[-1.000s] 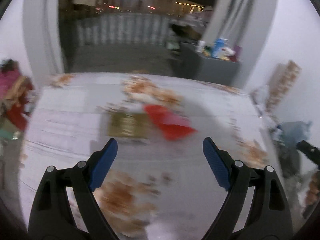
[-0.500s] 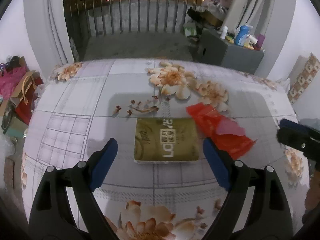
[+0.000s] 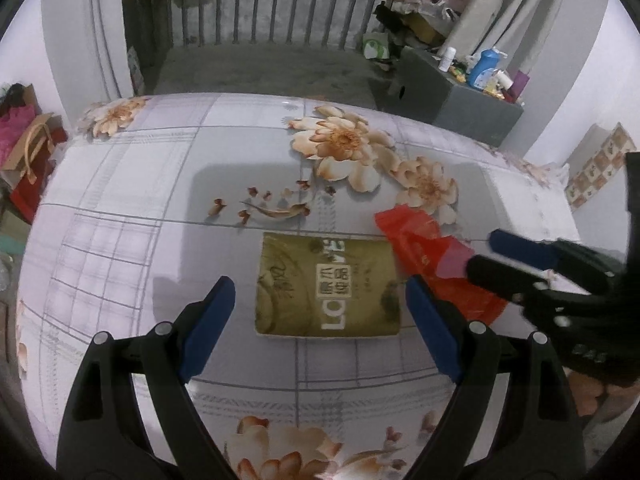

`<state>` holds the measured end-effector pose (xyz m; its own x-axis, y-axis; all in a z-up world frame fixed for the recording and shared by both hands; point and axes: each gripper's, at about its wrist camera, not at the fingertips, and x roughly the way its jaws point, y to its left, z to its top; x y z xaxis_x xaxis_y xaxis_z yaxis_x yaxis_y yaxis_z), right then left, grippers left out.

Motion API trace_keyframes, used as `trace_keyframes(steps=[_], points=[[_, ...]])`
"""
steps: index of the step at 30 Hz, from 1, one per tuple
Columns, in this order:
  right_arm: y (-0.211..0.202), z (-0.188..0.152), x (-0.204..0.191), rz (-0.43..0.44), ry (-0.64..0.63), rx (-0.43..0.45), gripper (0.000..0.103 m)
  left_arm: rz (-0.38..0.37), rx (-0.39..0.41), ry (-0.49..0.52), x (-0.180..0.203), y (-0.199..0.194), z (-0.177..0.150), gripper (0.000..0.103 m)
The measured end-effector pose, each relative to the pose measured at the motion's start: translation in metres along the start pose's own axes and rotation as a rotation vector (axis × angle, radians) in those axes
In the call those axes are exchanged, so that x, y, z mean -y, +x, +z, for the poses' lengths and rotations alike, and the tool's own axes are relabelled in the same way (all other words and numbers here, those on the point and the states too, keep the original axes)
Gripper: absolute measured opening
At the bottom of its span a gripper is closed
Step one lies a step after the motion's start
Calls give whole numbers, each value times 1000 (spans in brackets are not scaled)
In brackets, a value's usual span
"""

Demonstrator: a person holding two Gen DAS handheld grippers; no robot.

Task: Collect trash
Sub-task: 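Grasp the gold tissue pack with left gripper while right grasps red wrapper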

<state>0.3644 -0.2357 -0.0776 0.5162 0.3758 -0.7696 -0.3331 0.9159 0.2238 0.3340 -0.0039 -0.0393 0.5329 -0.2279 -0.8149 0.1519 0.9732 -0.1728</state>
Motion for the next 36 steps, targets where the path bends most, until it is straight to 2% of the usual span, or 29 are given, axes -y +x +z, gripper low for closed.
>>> trace_keyframes(steps=[2,5,7,10,16,28,32,36], points=[[5,0,-2,5,-8,-11,39,-11,-15,-4,1,2,0,83],[12,-2,-4,-8,-25,-42,27,19,-29,3,3,8,-1,83],[17,-4,-4,-13,-23,-59,15,35,-41,17,5,13,-2,83],[20,-6,-2,-4,-15,-64,8,53,-44,31,8,18,-4,82],[12,-9,0,5,-7,-57,5,47,-29,44,11,18,-5,71],[-21,-29,9,36,30,-45,5,-2,-47,37,20,3,-20,70],[-44,-51,17,72,86,-52,5,-46,-58,53,32,-9,-37,70],[-68,-90,20,90,152,-75,5,-110,-91,83,49,-27,-69,70]])
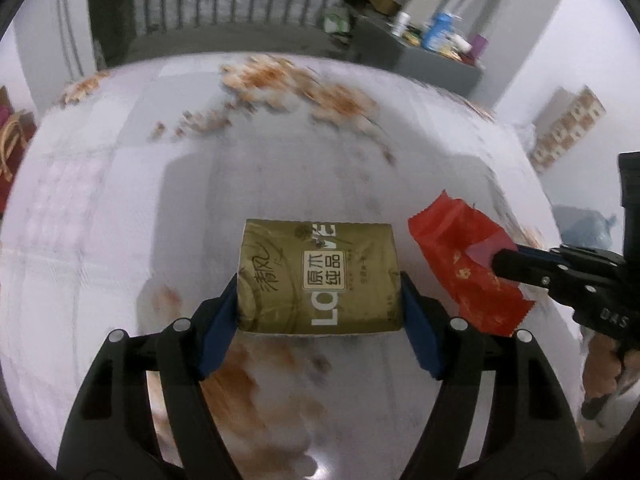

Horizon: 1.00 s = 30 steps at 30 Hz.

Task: Collect trash
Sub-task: 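Grasp the gold tissue pack with left gripper while right grasps red wrapper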

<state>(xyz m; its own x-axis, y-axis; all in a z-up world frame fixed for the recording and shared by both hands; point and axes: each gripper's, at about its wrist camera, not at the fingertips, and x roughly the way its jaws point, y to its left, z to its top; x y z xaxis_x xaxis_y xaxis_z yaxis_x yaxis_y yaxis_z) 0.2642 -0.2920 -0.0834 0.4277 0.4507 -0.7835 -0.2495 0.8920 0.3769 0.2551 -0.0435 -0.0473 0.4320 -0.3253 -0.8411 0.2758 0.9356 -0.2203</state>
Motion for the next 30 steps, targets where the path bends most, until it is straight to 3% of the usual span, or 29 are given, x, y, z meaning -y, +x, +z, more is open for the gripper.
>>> trace_keyframes(steps=[5,15,23,26,28,30], points=[[-32,-56,3,-5,85,-2,5,-62,-22,68,26,-23,-43,70],[-82,-156,-2,-100,277,41,5,-137,-81,171,50,-62,-123,70],[-87,-183,-11,-177,315,33,7,-72,-57,210,52,-73,-157,76],[-90,-184,-13,-187,325,39,23,-46,-51,231,55,-72,-158,78],[-93,-186,-16,-205,322,52,41,-19,-45,246,57,-71,-159,79],[-95,-187,-20,-218,308,64,45,-2,-45,258,60,-69,-160,79]])
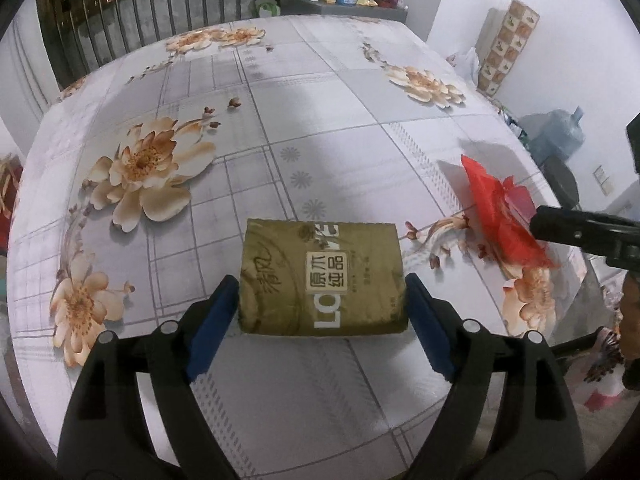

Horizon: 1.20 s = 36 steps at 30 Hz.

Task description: Collect trash

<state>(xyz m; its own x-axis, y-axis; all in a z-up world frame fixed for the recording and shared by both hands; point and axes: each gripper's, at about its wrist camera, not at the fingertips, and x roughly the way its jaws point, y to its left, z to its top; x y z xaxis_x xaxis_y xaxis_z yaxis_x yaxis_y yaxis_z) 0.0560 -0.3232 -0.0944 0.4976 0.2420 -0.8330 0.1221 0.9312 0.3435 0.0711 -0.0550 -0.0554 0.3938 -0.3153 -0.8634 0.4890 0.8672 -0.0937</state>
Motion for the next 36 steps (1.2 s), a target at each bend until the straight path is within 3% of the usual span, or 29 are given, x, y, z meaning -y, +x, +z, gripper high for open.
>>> trace_keyframes(steps=[4,12,16,27,36], points=[[7,-3,-3,-72,-21,-5,46,36,10,29,6,2,-1,79],[18,-3,-10,-134,-36,35,45,73,32,68,13,5,-2,78],[21,-5,-21,-187,-97,47,34,76,36,67,14,5,-1,74],[18,-3,-17,-100,-41,13,9,85,46,79,16,3,-1,70],[9,3,-14,-50,-1,33,6,93,53,99,20,2,-2,69]])
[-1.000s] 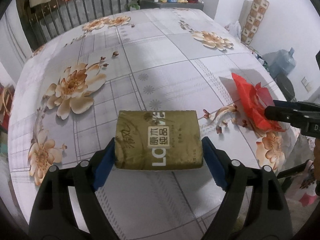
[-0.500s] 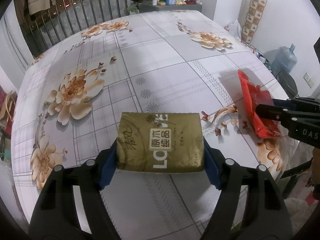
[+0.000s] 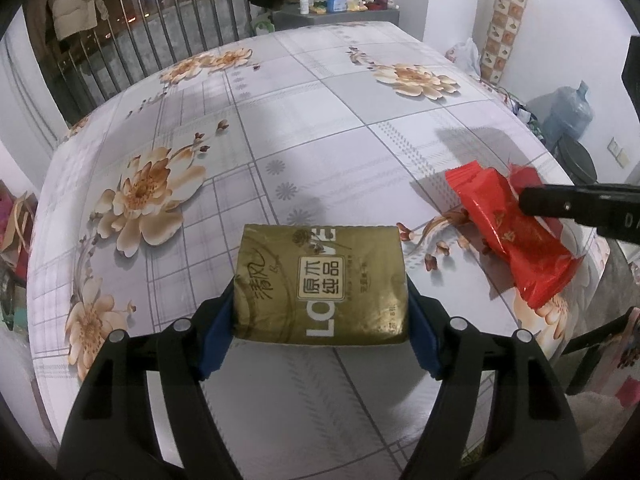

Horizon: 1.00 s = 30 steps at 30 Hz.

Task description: Collect trash

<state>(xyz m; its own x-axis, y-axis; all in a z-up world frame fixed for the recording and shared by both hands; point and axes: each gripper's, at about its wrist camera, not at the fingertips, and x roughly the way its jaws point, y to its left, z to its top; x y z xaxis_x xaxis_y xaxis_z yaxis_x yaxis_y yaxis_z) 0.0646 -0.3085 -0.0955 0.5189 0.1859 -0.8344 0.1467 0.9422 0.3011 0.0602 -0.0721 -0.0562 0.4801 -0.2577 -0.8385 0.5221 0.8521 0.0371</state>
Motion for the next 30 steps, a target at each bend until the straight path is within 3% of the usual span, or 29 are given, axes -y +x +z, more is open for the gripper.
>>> trace_keyframes(steps=[10,15,23,30], points=[[-16,8,5,10,9,42,5,12,15,18,4,-5,1,69],[-43,16,13,-9,21,119,5,-12,53,49,12,-16,9,69],[-110,22,67,-125,133,292,5,-178,142,124,46,-37,52,69],[-171,7,151,-287,310,435,5,-378,187,286,126,-45,110,69]])
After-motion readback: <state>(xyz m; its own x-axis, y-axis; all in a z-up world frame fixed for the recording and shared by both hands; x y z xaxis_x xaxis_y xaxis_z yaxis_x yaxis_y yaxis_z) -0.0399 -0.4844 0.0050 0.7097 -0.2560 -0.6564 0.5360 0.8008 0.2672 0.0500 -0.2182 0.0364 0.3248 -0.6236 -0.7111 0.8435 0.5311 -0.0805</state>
